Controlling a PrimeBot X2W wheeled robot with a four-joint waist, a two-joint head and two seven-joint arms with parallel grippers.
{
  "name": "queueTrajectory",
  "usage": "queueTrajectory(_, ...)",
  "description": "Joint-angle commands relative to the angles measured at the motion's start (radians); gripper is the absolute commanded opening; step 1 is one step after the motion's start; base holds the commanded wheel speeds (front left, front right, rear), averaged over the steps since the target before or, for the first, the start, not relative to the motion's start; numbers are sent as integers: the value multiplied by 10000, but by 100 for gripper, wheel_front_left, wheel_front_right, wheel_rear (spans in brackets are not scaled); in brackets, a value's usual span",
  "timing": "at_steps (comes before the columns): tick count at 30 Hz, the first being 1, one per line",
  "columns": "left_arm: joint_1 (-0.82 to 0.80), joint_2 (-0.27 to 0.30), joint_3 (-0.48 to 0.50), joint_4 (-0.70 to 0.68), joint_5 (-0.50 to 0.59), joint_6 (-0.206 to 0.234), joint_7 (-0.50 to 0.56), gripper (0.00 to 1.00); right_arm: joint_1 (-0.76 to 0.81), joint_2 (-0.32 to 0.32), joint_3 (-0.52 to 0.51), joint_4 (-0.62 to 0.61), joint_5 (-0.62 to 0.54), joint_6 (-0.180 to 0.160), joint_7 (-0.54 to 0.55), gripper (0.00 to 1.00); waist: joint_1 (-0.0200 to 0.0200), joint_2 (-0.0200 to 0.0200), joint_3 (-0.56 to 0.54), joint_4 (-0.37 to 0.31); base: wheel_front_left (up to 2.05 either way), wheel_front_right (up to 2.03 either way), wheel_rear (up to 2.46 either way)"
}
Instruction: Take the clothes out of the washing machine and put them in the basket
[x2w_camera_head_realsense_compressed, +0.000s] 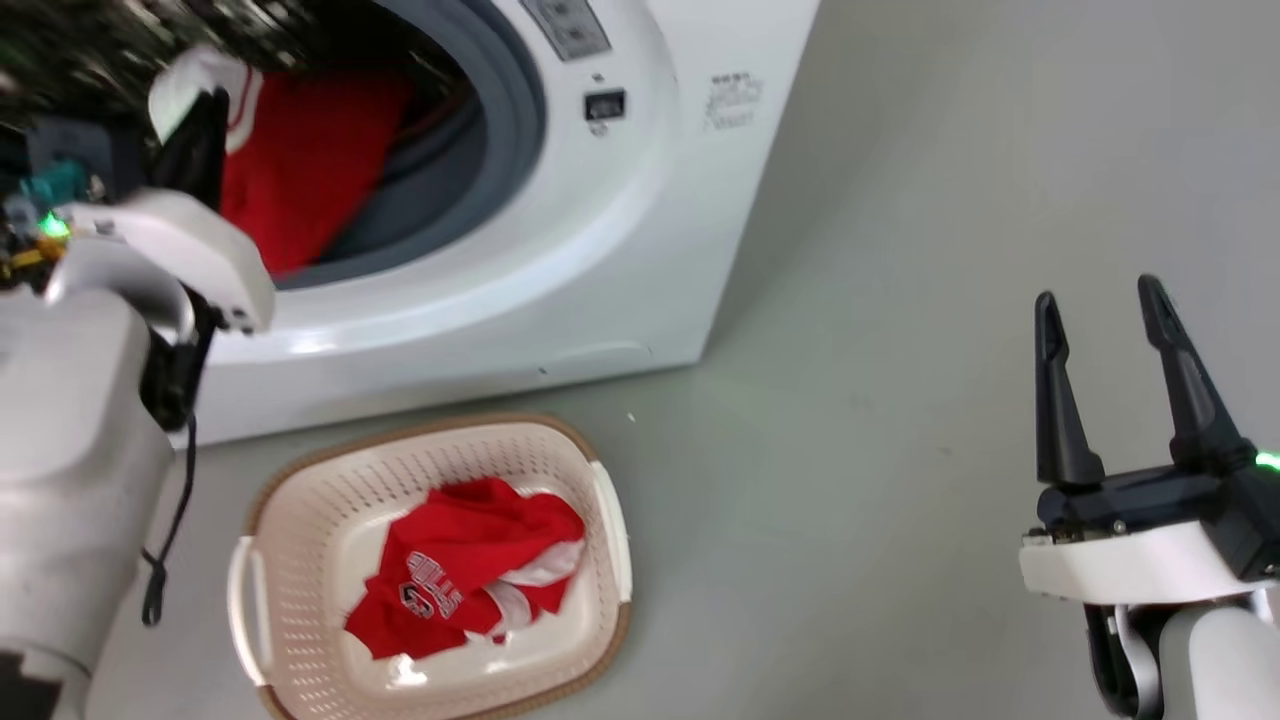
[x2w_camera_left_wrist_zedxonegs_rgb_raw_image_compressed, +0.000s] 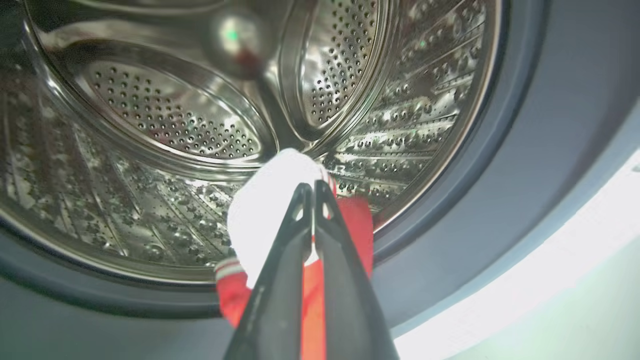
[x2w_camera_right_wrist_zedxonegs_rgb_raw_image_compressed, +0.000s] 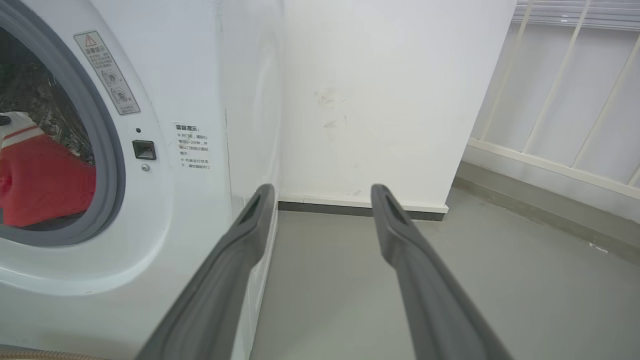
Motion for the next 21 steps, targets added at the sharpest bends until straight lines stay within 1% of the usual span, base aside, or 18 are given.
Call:
queueTrajectory(1, 455, -6, 26, -262, -38, 119, -132, 0, 196, 7, -37, 53, -97, -14, -24, 100, 2, 0, -758, 510, 0, 0, 0)
queueTrajectory(3, 955, 37, 84, -830, 7, 337, -263, 0, 348, 8, -67, 95, -136, -14, -24, 100, 2, 0, -1054, 624, 0, 0, 0)
queueTrajectory(7, 2021, 202, 287, -2348, 193, 921, -373, 0, 580, 7, -123, 175, -200, -14, -24, 100, 2, 0, -1613, 846, 0, 0, 0)
queueTrajectory(11, 3074, 398, 586, -4196, 412, 1563, -409, 0, 822, 7, -129, 217, -252, -14, -24, 100, 2, 0, -2055, 1045, 0, 0, 0)
queueTrajectory(16, 4229, 647, 1057, -6570, 936, 2365, -417, 0, 987, 8, -134, 277, -256, -13, -24, 100, 2, 0, -2484, 1224, 0, 0, 0)
queueTrajectory(21, 5097, 772, 1523, -8546, 1381, 2794, -409, 0, 1208, 8, -169, 297, -216, -14, -24, 100, 2, 0, -2798, 1457, 0, 0, 0)
